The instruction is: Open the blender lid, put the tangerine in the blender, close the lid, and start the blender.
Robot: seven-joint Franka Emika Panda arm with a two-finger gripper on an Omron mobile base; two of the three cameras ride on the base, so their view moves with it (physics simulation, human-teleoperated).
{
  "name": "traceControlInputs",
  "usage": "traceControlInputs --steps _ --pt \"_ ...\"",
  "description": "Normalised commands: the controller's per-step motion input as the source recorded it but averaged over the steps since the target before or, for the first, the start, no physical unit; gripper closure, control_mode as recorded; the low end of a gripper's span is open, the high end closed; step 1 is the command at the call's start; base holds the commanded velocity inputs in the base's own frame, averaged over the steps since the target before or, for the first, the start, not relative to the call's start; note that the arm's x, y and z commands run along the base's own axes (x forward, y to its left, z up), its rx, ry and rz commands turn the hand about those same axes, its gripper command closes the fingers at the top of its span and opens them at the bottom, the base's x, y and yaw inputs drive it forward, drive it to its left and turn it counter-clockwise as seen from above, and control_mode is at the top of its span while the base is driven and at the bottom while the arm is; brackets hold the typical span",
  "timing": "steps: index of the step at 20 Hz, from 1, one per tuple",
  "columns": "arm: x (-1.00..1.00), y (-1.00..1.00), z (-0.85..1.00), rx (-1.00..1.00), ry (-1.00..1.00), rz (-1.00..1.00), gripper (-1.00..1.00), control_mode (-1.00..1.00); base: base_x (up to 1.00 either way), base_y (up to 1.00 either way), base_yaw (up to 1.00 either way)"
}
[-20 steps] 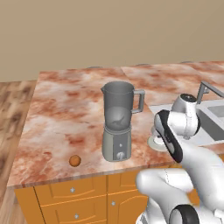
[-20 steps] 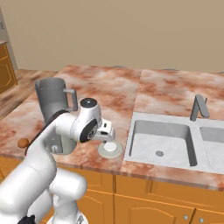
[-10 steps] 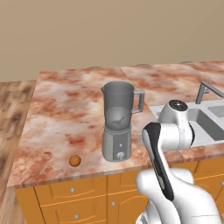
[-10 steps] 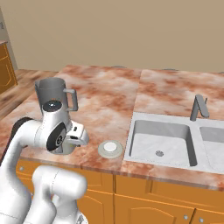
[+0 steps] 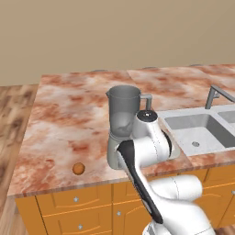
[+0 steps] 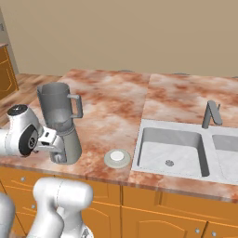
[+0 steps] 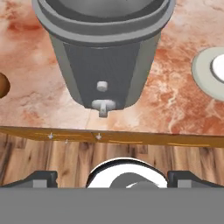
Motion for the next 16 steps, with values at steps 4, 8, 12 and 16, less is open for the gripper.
traceControlInputs --steps 4,8,12,16 --pt "0.00 1.00 -0.03 -0.06 0.06 0.01 -1.00 -1.00 0.00 0.00 0.00" --pt "0.00 1.00 -0.01 -0.13 0.00 0.00 -1.00 -1.00 0.00 0.00 0.00" --pt "0.05 0.94 -0.04 -0.12 0.00 0.00 -1.00 -1.00 0.00 0.00 0.00" --pt "0.23 0.56 -0.19 -0.04 0.07 0.00 -1.00 -1.00 0.00 0.00 0.00"
